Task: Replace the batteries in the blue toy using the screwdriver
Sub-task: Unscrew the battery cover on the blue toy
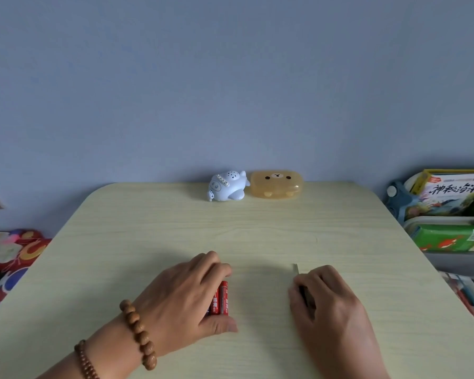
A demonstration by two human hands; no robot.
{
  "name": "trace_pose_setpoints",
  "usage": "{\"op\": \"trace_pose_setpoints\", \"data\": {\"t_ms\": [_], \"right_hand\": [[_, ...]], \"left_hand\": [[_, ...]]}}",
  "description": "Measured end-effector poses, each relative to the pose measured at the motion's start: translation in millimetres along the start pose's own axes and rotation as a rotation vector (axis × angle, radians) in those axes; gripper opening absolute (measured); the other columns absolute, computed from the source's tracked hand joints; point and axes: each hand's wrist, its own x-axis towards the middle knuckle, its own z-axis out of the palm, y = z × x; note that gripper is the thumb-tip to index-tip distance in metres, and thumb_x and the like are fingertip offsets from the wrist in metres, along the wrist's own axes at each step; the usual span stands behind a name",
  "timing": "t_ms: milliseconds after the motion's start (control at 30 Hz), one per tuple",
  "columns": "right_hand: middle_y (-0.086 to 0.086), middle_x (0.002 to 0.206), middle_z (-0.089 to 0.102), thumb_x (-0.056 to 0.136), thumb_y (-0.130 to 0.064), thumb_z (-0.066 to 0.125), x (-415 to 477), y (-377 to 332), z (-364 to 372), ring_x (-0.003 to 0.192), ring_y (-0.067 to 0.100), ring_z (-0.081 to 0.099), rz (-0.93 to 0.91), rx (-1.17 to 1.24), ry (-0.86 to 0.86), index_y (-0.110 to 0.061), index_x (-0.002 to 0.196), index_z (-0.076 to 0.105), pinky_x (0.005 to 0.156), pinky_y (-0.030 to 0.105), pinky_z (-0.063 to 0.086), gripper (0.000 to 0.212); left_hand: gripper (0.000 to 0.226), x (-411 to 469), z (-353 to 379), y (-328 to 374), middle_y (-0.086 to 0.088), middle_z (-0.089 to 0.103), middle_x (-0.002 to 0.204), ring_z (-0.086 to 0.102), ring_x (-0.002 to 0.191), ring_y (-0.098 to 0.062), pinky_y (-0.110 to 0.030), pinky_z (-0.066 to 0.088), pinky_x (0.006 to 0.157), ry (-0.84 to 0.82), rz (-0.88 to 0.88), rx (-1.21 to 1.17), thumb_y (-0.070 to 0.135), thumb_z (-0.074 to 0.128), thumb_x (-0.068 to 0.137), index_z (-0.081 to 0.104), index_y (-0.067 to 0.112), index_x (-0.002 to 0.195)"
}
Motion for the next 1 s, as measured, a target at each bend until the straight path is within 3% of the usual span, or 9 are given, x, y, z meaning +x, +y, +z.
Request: {"op": "trace_pose_setpoints", "data": {"t_ms": [167,267,333,467,633,733,867,1000], "right_hand": [[-0.004,0.078,0.059,0.081,-0.033,0.056,2.0,2.2,2.6,0.062,0.016,0.061,-0.019,-0.005,0.028,-0.020,0.074,0.070,0.057,0.015,0.038,0.020],[-0.004,0.077,0.058,0.081,-0.035,0.053,3.8,3.1,3.9,0.061,0.017,0.061,-0.045,-0.008,0.040,-0.020,0.072,0.069,0.056,0.015,0.038,0.024],[-0.002,0.076,0.059,0.081,-0.035,0.054,4.5,4.6,5.1,0.060,0.018,0.062,-0.061,-0.012,0.051,-0.020,0.071,0.069,0.055,0.017,0.040,0.024],[0.000,0.073,0.060,0.077,-0.034,0.054,4.8,5.8,5.8,0.056,0.019,0.062,-0.067,-0.031,0.081,-0.020,0.068,0.070,0.052,0.017,0.040,0.024],[0.001,0.070,0.060,0.076,-0.033,0.055,7.7,10.1,10.6,0.053,0.020,0.062,-0.088,-0.021,0.103,-0.019,0.067,0.071,0.052,0.018,0.042,0.023],[0.001,0.069,0.060,0.074,-0.032,0.055,8.5,11.6,12.0,0.052,0.020,0.062,-0.100,-0.024,0.112,-0.018,0.065,0.071,0.051,0.018,0.042,0.023],[0.001,0.068,0.060,0.073,-0.032,0.055,9.0,12.2,13.6,0.053,0.020,0.062,-0.104,-0.026,0.123,-0.018,0.064,0.070,0.051,0.017,0.039,0.022],[0.001,0.067,0.059,0.072,-0.031,0.056,9.6,12.8,13.5,0.053,0.020,0.061,-0.118,-0.021,0.123,-0.019,0.062,0.069,0.056,0.019,0.040,0.020]], "left_hand": [[0.076,1.3,-15.7,3.8,0.007,0.056,0.102,0.063,0.077,-0.012,-0.025,0.055,0.060,-0.014,-0.041,0.053,0.087,0.038,0.079,0.056,0.023,0.116],[0.059,25.7,-37.6,-7.8,0.002,0.060,0.099,0.065,0.075,-0.022,-0.032,0.054,0.059,0.175,-0.122,0.122,0.069,0.040,0.089,0.059,0.018,0.112],[0.053,61.8,-55.3,-23.0,0.000,0.058,0.100,0.065,0.082,-0.025,-0.035,0.053,0.062,0.262,-0.250,0.145,0.063,0.045,0.086,0.059,0.018,0.109],[0.069,135.8,-58.6,-62.4,-0.001,0.048,0.123,0.052,0.116,-0.025,-0.043,0.051,0.089,0.020,-0.461,0.029,0.068,0.059,0.078,0.048,0.018,0.125],[0.085,169.0,-17.9,-73.5,0.002,0.046,0.132,0.050,0.121,-0.028,-0.047,0.049,0.096,-0.157,-0.517,0.011,0.072,0.069,0.070,0.042,0.022,0.134],[0.083,174.2,-3.2,-70.5,0.002,0.048,0.133,0.051,0.120,-0.028,-0.045,0.051,0.094,-0.142,-0.503,-0.011,0.066,0.073,0.071,0.041,0.023,0.135],[0.054,174.7,0.3,-72.3,0.001,0.051,0.125,0.051,0.111,-0.026,-0.042,0.055,0.081,-0.077,-0.504,-0.001,0.039,0.072,0.078,0.042,0.024,0.121],[0.046,161.4,-9.1,-70.1,0.007,0.057,0.117,0.056,0.097,-0.021,-0.036,0.054,0.074,-0.051,-0.496,-0.044,0.040,0.066,0.076,0.045,0.028,0.115]]}}
